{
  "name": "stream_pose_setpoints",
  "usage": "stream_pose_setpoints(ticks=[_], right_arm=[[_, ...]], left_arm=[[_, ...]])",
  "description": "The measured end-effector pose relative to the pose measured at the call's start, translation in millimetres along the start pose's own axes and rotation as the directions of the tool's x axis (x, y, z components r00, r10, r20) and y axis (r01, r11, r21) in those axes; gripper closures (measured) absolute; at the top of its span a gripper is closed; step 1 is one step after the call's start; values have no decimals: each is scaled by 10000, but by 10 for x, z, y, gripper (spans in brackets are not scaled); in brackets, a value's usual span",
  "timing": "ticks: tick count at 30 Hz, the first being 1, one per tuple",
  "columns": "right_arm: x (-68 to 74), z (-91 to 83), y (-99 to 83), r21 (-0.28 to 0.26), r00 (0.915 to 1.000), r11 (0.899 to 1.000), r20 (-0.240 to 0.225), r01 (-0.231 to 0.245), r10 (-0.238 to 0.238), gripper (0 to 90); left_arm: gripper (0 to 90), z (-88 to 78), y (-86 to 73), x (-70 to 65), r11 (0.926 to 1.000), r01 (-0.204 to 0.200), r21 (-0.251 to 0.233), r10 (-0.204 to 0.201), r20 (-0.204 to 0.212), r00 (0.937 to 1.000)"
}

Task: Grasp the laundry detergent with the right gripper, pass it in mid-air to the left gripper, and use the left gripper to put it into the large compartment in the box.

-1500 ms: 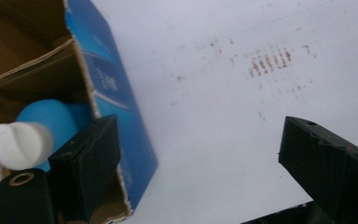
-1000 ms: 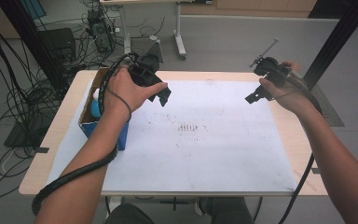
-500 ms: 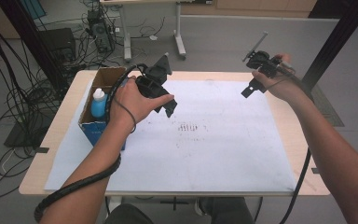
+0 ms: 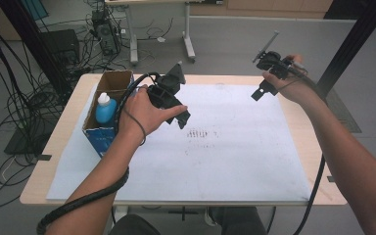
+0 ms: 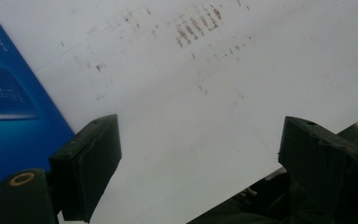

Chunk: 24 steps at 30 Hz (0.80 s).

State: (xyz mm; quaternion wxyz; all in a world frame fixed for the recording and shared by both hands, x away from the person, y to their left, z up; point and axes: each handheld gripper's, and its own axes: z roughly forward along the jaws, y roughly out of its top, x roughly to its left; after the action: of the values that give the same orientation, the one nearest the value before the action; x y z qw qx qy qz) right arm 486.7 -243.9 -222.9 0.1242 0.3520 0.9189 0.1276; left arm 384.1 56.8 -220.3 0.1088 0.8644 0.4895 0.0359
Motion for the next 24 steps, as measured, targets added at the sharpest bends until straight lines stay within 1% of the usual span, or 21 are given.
stream_pose_setpoints(ticks=[3, 5, 9, 15, 24], right_arm=[[-6, -5, 52, 27, 10000, 10000, 62, -10, 10, 68], [-18, 3, 79, -61, 9999, 9999, 82, -134, 134, 68], [-23, 31, 105, 65, 9999, 9999, 59, -108, 107, 68], [-29, 35, 116, -3, 9999, 10000, 51, -92, 92, 68], [-45, 21, 98, -5, 9999, 9999, 67, -111, 111, 67]], left_arm=[[135, 3, -17, -6, 10000, 7, 25, -6, -28, 10000], [135, 5, -23, -3, 10000, 27, 71, -27, 12, 10000], [134, 9, -38, 13, 9999, 98, 37, -99, 63, 9999], [134, 26, -44, 21, 9999, 141, 94, -141, -12, 9999], [135, 20, -43, -6, 9999, 104, 113, -105, 28, 9999]])
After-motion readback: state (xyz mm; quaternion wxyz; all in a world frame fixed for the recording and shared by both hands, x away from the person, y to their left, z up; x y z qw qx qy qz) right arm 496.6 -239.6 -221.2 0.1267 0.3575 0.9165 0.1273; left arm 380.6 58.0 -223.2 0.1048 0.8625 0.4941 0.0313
